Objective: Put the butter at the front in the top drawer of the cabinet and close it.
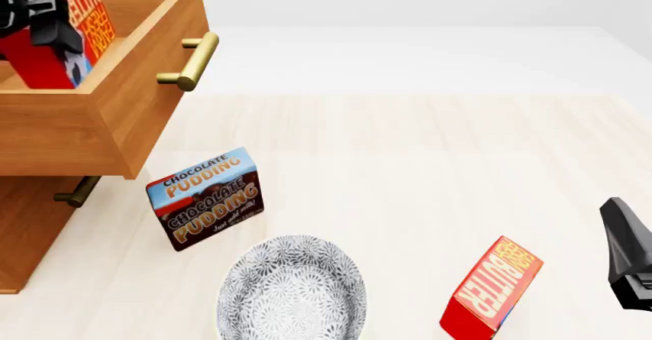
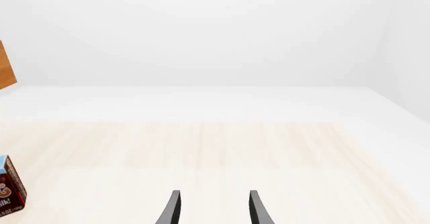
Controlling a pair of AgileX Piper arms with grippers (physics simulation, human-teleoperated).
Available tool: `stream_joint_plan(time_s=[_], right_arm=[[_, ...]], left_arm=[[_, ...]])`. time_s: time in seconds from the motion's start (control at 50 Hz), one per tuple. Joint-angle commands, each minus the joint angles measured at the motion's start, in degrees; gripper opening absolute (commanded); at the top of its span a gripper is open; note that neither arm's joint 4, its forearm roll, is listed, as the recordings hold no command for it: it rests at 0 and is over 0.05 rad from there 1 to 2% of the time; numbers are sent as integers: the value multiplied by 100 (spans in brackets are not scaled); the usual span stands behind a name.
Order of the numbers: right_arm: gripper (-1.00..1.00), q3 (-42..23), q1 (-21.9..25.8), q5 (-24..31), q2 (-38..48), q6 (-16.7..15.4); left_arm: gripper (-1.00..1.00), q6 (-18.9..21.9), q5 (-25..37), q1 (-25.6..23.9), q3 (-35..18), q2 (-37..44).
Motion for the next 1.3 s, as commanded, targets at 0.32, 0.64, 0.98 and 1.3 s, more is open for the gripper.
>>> stream_joint_plan(time_s=[0.32, 0.64, 0.98, 1.3], right_arm=[[100, 5, -1, -6, 2, 1], [100, 5, 0, -5, 2, 0], [100, 5, -1, -5, 2, 1], [100, 5, -1, -6, 2, 3]], left_arm=[[-100, 133, -416, -25, 2, 353], [-100, 132, -594, -66, 142, 466], [-100, 69, -705, -110, 327, 467], [100, 0, -733, -139, 418, 453]])
